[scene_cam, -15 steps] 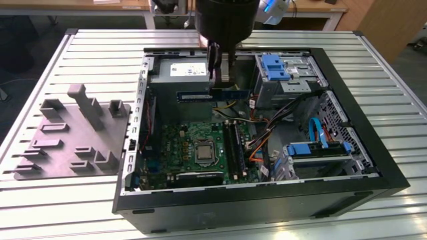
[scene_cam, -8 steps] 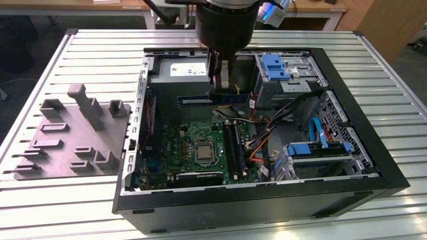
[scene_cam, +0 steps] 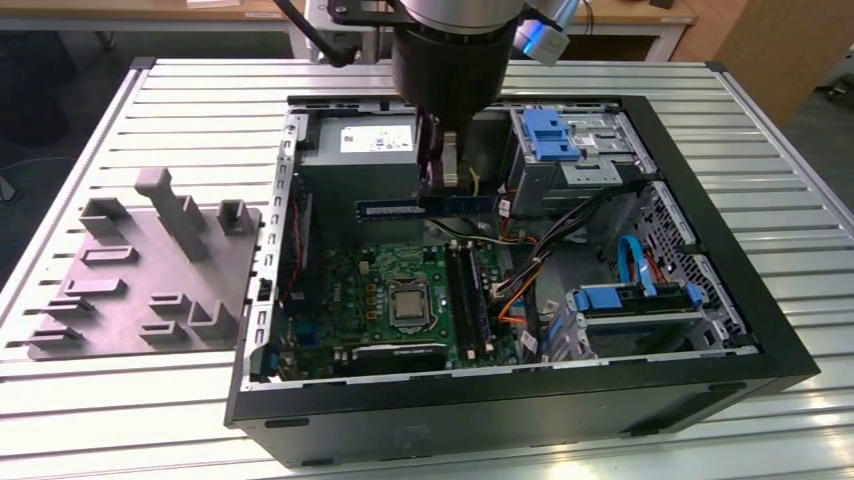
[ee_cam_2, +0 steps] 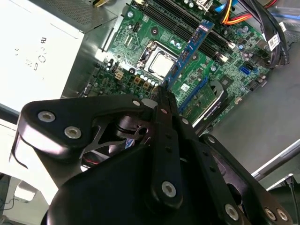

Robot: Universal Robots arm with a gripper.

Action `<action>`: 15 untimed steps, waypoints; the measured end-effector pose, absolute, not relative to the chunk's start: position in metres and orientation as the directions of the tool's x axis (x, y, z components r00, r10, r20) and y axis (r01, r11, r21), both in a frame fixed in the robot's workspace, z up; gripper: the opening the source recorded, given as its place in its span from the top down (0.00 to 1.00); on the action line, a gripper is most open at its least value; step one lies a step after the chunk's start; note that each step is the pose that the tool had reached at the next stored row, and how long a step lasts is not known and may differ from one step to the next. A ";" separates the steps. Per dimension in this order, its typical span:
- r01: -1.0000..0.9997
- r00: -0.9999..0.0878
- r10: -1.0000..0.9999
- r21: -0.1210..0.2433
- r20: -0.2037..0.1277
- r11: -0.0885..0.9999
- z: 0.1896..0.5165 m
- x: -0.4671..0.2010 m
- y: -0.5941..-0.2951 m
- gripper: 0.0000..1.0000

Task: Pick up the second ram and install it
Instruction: 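Pick up the second ram and move it above second insertion slot, then insert the second ram into the second slot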

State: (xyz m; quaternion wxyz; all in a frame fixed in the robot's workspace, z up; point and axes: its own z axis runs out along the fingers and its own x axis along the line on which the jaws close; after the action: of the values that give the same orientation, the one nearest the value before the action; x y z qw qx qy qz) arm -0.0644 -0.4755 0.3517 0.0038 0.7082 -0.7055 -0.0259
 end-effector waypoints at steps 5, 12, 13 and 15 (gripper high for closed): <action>-0.999 0.005 -1.000 0.043 -0.027 -0.006 0.348 -0.064 -0.476 0.89; -0.999 0.005 -1.000 0.043 -0.027 -0.006 0.347 -0.064 -0.476 0.89; -0.999 0.005 -1.000 0.043 -0.027 -0.006 0.347 -0.064 -0.476 0.89; -0.999 0.005 -1.000 0.043 -0.027 -0.006 0.347 -0.064 -0.476 0.89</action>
State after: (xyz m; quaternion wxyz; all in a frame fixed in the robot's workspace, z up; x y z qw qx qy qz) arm -0.0641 -0.4756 0.3471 0.0056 0.7089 -0.7048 -0.0248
